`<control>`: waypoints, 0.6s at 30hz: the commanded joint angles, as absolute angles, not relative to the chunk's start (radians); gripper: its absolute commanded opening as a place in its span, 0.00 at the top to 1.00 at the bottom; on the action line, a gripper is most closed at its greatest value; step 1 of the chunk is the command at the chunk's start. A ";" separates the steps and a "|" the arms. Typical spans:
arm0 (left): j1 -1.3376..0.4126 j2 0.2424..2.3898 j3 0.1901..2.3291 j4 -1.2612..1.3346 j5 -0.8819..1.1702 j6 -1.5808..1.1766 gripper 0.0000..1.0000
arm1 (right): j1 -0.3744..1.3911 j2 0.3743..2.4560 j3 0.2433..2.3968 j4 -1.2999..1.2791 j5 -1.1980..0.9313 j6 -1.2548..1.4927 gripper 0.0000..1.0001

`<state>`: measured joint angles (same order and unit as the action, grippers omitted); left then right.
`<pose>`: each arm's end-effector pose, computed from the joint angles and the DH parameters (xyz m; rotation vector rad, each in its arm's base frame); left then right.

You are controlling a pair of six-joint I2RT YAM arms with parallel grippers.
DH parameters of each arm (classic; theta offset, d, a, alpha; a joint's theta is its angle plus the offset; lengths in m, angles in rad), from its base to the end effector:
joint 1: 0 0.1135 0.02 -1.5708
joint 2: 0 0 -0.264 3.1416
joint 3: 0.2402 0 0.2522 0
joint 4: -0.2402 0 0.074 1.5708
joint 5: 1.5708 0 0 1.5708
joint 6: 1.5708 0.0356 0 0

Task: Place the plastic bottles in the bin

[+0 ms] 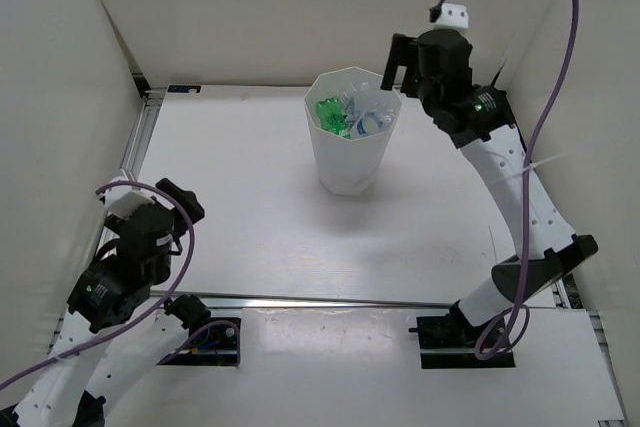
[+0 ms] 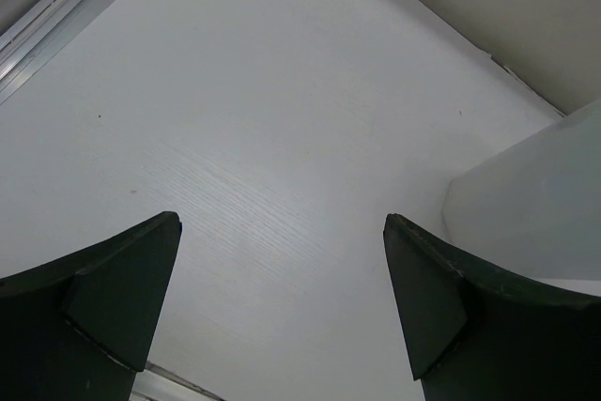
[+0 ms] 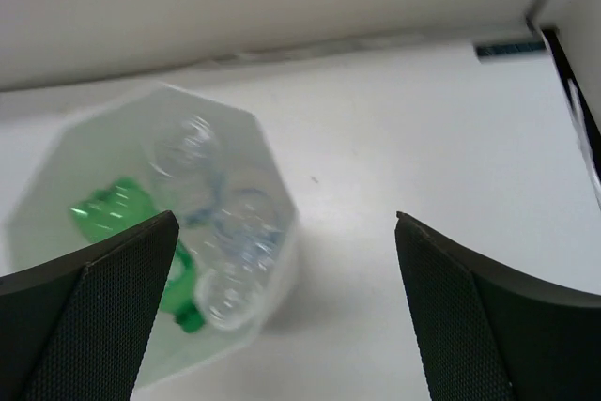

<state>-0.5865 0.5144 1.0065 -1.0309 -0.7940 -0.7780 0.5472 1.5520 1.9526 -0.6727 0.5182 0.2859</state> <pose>0.0662 -0.0135 0.3612 -0.6270 1.8350 -0.0609 0.2810 0.1505 0.5000 0.1227 1.8037 0.1148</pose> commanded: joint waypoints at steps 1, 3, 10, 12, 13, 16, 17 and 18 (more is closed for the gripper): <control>-0.588 0.538 1.016 -0.957 -0.810 -0.723 0.00 | 0.537 1.511 1.883 -0.963 0.701 0.449 0.00; -0.588 0.554 1.015 -0.957 -0.810 -0.713 0.00 | 0.528 1.468 1.758 -0.982 0.690 0.524 0.00; -0.588 0.598 0.965 -0.879 -0.864 -0.704 0.00 | 0.528 1.344 1.543 -1.000 0.764 0.588 0.00; -0.588 0.610 0.954 -0.867 -0.864 -0.704 0.00 | 0.528 1.357 1.543 -1.035 0.832 0.588 0.00; -0.588 0.629 0.954 -0.867 -0.873 -0.716 0.00 | 0.528 1.358 1.543 -1.049 0.850 0.588 0.00; -0.588 0.655 0.954 -0.867 -0.873 -0.716 0.00 | 0.528 1.367 1.543 -1.049 0.877 0.568 0.00; -0.588 0.672 0.954 -0.867 -0.873 -0.716 0.00 | 0.528 1.358 1.526 -1.049 0.891 0.587 0.00; -0.588 0.681 0.954 -0.853 -0.873 -0.716 0.00 | 0.528 1.348 1.516 -1.049 0.911 0.604 0.00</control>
